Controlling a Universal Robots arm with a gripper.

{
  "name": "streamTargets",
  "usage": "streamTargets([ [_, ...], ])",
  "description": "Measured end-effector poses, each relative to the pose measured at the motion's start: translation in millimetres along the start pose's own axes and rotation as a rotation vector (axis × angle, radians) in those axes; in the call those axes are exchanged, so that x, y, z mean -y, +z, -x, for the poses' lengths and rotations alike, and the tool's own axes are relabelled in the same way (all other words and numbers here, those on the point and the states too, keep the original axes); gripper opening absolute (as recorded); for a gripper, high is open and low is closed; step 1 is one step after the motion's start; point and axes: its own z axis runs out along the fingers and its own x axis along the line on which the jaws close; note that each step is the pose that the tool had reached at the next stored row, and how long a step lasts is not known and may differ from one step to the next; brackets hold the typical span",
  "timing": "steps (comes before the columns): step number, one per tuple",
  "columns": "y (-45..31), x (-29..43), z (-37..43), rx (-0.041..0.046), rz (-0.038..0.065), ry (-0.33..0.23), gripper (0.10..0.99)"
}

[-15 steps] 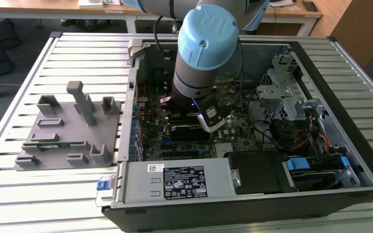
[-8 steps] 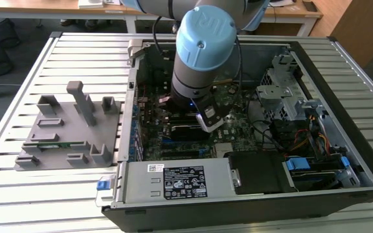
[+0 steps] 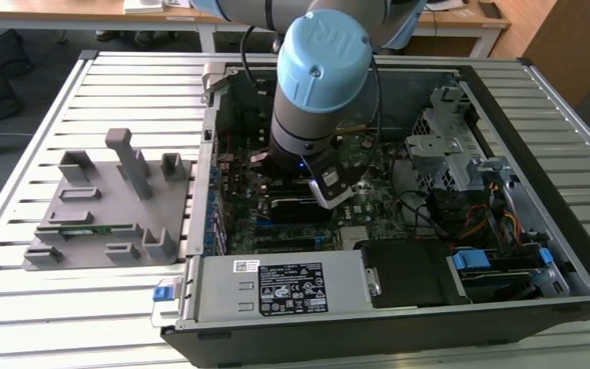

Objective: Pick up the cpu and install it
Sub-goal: 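Install the second cpu locking lever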

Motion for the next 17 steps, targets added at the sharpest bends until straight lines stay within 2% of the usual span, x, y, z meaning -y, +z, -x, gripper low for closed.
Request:
streamTargets([
  [17,6.2,-5.1,-0.9,0.0002,0.008,0.000,0.114],
])
